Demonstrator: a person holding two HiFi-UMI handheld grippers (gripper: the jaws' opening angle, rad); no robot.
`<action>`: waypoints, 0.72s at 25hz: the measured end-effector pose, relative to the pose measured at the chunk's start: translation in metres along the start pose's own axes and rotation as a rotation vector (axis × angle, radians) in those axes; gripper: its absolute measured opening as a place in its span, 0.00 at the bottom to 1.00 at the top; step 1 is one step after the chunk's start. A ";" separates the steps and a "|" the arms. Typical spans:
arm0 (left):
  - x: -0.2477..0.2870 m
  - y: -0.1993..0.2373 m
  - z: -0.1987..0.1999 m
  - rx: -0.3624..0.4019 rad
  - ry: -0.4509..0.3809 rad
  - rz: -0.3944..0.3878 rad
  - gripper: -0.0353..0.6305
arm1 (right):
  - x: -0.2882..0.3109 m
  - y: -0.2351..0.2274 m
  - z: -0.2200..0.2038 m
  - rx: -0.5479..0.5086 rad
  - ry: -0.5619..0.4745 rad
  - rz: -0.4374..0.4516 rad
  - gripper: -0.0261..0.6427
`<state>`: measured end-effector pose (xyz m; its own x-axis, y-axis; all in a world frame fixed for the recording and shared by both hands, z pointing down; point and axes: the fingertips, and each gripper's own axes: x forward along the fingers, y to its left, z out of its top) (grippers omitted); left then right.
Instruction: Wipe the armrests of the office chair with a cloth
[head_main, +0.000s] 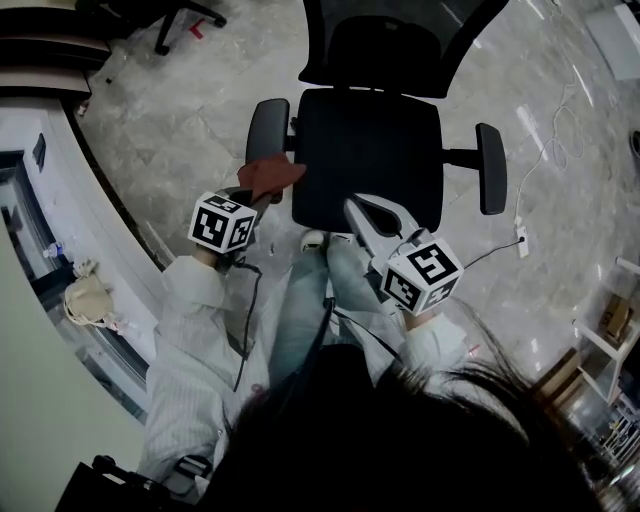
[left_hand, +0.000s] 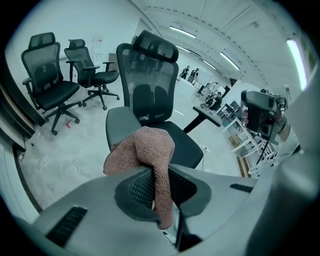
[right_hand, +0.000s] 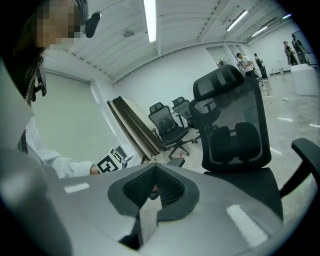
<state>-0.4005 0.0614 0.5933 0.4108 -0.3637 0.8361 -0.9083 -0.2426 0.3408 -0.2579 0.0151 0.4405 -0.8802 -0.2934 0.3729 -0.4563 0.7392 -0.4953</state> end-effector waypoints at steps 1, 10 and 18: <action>0.002 0.005 0.006 0.001 -0.002 0.004 0.11 | 0.001 -0.004 0.001 0.003 0.001 -0.004 0.04; 0.037 0.075 0.097 -0.061 -0.050 0.129 0.11 | 0.006 -0.047 0.009 0.056 0.001 -0.063 0.04; 0.069 0.111 0.141 -0.073 -0.028 0.212 0.11 | -0.009 -0.075 0.003 0.108 -0.017 -0.116 0.04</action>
<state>-0.4616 -0.1176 0.6285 0.2112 -0.4248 0.8803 -0.9774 -0.0924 0.1899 -0.2161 -0.0391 0.4717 -0.8226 -0.3837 0.4197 -0.5654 0.6305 -0.5318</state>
